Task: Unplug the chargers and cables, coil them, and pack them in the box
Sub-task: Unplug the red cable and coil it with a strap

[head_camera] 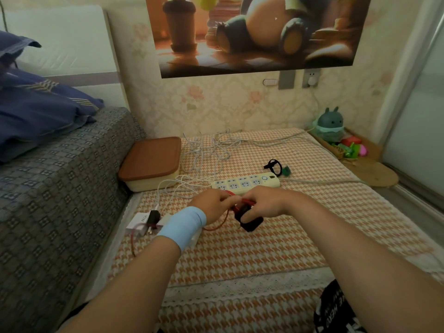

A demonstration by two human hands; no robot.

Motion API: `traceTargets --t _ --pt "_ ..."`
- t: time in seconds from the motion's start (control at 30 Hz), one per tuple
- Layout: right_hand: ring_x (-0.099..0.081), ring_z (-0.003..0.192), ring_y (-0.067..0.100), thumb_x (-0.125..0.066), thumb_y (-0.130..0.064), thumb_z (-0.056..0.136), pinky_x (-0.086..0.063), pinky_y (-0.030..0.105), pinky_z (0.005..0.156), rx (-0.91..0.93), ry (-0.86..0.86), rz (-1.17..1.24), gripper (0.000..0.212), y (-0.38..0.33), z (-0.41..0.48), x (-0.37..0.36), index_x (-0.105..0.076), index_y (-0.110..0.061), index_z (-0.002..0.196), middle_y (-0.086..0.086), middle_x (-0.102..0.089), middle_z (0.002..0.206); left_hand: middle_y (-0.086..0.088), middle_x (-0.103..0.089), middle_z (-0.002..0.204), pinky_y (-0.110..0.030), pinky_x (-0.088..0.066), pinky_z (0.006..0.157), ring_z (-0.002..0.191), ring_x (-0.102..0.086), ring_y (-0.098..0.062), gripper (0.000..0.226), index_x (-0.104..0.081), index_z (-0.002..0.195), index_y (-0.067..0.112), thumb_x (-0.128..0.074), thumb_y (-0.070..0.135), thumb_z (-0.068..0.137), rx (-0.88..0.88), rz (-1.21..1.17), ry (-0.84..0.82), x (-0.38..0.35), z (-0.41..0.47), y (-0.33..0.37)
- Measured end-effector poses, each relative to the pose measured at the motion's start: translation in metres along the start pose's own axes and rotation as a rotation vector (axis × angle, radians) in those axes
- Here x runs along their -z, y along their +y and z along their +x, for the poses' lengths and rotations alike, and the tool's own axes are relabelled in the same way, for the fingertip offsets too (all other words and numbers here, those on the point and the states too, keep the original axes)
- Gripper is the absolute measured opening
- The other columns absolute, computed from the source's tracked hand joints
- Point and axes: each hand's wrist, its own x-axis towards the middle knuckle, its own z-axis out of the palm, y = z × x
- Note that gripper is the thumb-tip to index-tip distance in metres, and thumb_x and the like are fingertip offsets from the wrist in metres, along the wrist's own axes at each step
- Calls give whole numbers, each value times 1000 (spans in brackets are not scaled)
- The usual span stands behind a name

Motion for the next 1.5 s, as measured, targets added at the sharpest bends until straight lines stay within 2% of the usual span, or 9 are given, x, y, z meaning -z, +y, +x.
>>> traceTargets --t 0.1,0.3,0.47,0.57,0.67,0.87,1.07,1.3,1.5 --pt "-67 94 20 -73 -26 92 -52 31 78 -108 43 -38 9 16 3 8 -74 -20 99 -2 -71 99 0 -64 95 -33 -50 79 87 -60 -20 13 -67 98 31 -67 40 89 -8 14 -122 8 4 -3" --pt "-46 73 21 -66 -25 88 -36 34 63 -372 108 -200 17 44 8 13 -59 -11 81 4 -53 83 0 -69 114 -34 -54 89 95 -64 -21 22 -74 107 21 -58 28 94 235 449 -258 21 10 -30" --pt "-63 98 20 -56 -35 86 -52 32 76 -294 144 -396 37 27 15 4 -68 -26 120 -1 -67 111 0 -61 112 -36 -52 87 96 -60 -21 18 -72 102 25 -63 36 91 107 355 -7 14 10 -12" --pt "-62 89 20 -56 -46 88 -44 29 63 -195 229 -430 24 19 24 -7 -67 -37 107 -6 -65 90 1 -60 118 -33 -50 88 103 -58 -20 21 -68 110 25 -64 31 90 -18 207 2 0 11 3" --pt "-61 87 18 -58 -52 90 -44 29 64 -129 235 -516 33 15 35 -18 -67 -34 117 -4 -69 99 -1 -63 121 -35 -50 92 105 -60 -21 31 -63 121 21 -63 29 91 -58 224 -82 -13 15 5" --pt "-53 69 19 -59 -39 93 -38 29 56 -111 175 -626 20 18 45 -29 -62 -25 80 -3 -58 75 -3 -57 122 -37 -49 93 106 -56 -23 36 -58 120 20 -67 30 87 -23 206 -42 -19 23 -2" --pt "-49 68 13 -49 -24 105 -36 29 62 28 187 -121 21 7 28 -5 -57 -31 86 -6 -56 78 -2 -36 147 -38 -47 99 125 -48 -23 78 -31 145 24 -76 35 81 -8 -199 73 -7 21 1" --pt "-66 63 18 -42 -1 102 -51 38 81 73 248 353 26 3 -4 15 -68 -4 104 0 -46 55 2 -65 118 -40 -47 97 99 -67 -16 45 -56 126 29 -46 59 93 43 -578 -27 20 6 4" --pt "-31 49 14 -41 -14 107 -54 36 67 142 110 872 14 -4 -27 24 -52 -9 99 -2 -31 62 10 -59 114 -37 -58 81 93 -65 -16 39 -55 100 33 -82 40 74 -112 -569 234 9 -1 18"
